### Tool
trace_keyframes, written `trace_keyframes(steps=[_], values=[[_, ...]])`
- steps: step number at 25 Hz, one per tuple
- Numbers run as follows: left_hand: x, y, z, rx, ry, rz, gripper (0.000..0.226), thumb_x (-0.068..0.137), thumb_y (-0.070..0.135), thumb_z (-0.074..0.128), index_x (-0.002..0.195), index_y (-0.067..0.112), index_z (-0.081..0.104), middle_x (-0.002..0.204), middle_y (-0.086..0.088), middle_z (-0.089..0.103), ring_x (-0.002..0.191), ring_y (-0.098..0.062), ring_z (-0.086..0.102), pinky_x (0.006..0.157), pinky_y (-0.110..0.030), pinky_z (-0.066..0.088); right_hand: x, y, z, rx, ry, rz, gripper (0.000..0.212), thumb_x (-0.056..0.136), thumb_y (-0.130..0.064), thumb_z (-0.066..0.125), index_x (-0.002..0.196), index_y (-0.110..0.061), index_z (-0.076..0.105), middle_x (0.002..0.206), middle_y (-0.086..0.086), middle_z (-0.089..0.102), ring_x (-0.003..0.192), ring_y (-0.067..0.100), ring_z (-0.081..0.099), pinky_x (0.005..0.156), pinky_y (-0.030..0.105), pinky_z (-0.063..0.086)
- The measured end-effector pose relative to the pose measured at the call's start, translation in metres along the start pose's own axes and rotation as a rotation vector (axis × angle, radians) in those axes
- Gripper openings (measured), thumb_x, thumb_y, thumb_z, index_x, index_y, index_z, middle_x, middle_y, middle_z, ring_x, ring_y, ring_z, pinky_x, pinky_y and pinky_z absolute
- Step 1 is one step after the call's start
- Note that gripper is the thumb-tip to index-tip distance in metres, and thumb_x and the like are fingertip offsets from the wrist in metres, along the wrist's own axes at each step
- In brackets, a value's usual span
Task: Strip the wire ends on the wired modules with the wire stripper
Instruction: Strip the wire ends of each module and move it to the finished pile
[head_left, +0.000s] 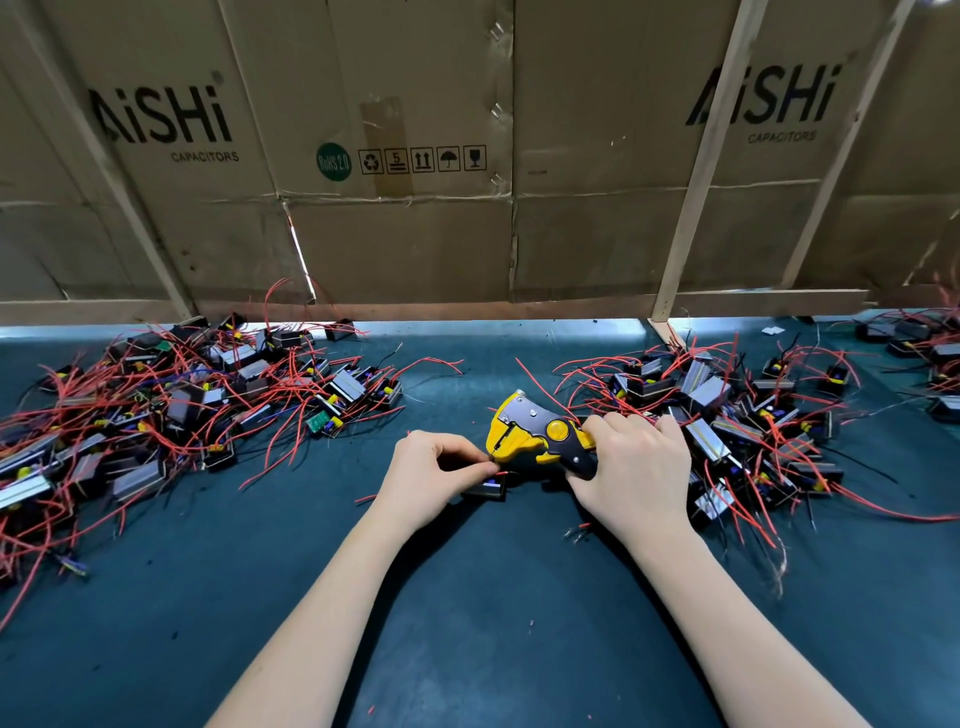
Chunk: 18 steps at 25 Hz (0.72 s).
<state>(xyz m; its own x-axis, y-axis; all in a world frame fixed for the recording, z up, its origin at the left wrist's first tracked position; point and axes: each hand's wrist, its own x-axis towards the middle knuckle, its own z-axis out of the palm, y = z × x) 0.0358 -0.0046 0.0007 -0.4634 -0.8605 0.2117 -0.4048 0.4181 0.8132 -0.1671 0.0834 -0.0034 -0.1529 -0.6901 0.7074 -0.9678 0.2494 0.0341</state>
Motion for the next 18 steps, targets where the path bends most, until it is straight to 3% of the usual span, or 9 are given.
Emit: trace_keyframes(steps=[5,12,18], values=[[-0.0003,-0.0007,0.0,0.006,-0.008,0.006,0.005,0.078,0.022,0.081,0.074,0.021,0.078,0.068,0.012,0.072,0.064,0.004,0.061,0.065,-0.011,0.044,-0.0001,-0.0005,0.001,0.035,-0.058,0.016,0.04,0.049,-0.036,0.088,0.056,-0.015,0.055,0.052,0.001,0.055,0.049,0.026,0.057,0.057,0.032,0.038],[-0.0007,-0.0011,0.0001,-0.007,0.0,0.004,0.008,0.077,0.022,0.082,0.072,0.022,0.077,0.062,0.012,0.069,0.058,0.005,0.056,0.061,-0.01,0.042,0.001,-0.0009,0.0003,-0.025,0.0,-0.006,0.036,0.054,-0.037,0.082,0.073,-0.015,0.061,0.071,0.001,0.061,0.069,0.029,0.058,0.069,0.038,0.037],[0.0,-0.0016,-0.0005,-0.014,-0.015,-0.002,0.004,0.078,0.021,0.082,0.076,0.019,0.079,0.065,0.008,0.071,0.058,0.003,0.056,0.061,-0.012,0.042,0.0019,-0.0006,-0.0013,0.032,-0.02,-0.028,0.036,0.05,-0.032,0.087,0.061,-0.015,0.058,0.058,0.001,0.058,0.057,0.027,0.059,0.06,0.034,0.041]])
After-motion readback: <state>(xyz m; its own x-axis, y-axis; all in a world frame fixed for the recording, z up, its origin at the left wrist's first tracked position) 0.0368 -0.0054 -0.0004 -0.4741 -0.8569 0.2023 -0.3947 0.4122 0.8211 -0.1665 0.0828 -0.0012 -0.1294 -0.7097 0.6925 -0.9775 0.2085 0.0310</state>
